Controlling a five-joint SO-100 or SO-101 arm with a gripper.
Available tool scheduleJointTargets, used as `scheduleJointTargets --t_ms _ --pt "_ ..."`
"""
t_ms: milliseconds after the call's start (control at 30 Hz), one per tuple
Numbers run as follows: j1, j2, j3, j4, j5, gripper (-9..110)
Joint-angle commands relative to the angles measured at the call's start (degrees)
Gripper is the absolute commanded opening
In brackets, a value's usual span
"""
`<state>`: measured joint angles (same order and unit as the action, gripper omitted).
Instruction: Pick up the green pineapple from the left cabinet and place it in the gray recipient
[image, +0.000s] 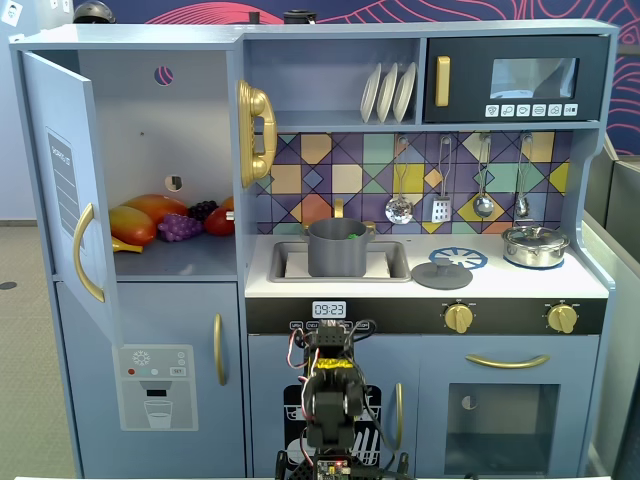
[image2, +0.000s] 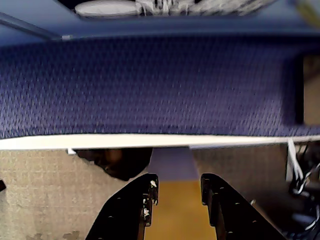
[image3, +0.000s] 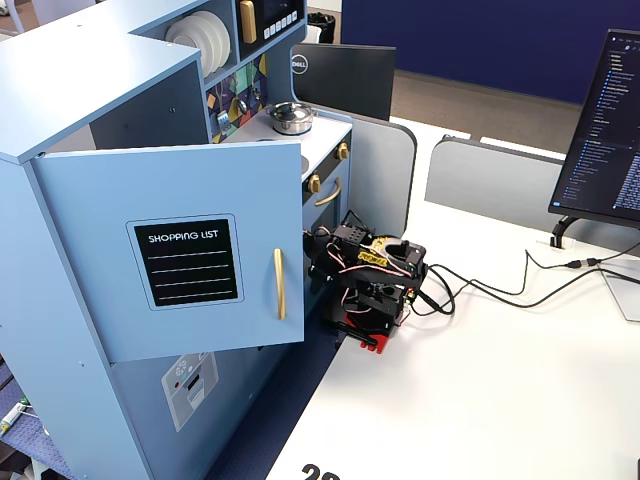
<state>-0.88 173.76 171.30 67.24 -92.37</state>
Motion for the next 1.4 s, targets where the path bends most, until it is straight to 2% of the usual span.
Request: scheduleJointTargets --t_ms 0,267,467,567,633,733,1367 --pt "1.49 3.78 0.53 4.48 0.53 0" --pt "2.02 8.17 0.62 15.29 3.52 0" --pt "1.93 8.35 0.62 15.91 3.16 0" --pt "0.79 8.35 0.62 19.34 -1.23 1" --pt "-0.09 8.35 0.62 20.21 2.2 2" --pt "-0.18 8.35 0.62 20.48 5.62 3" --pt "-0.18 8.35 0.62 20.48 5.8 5"
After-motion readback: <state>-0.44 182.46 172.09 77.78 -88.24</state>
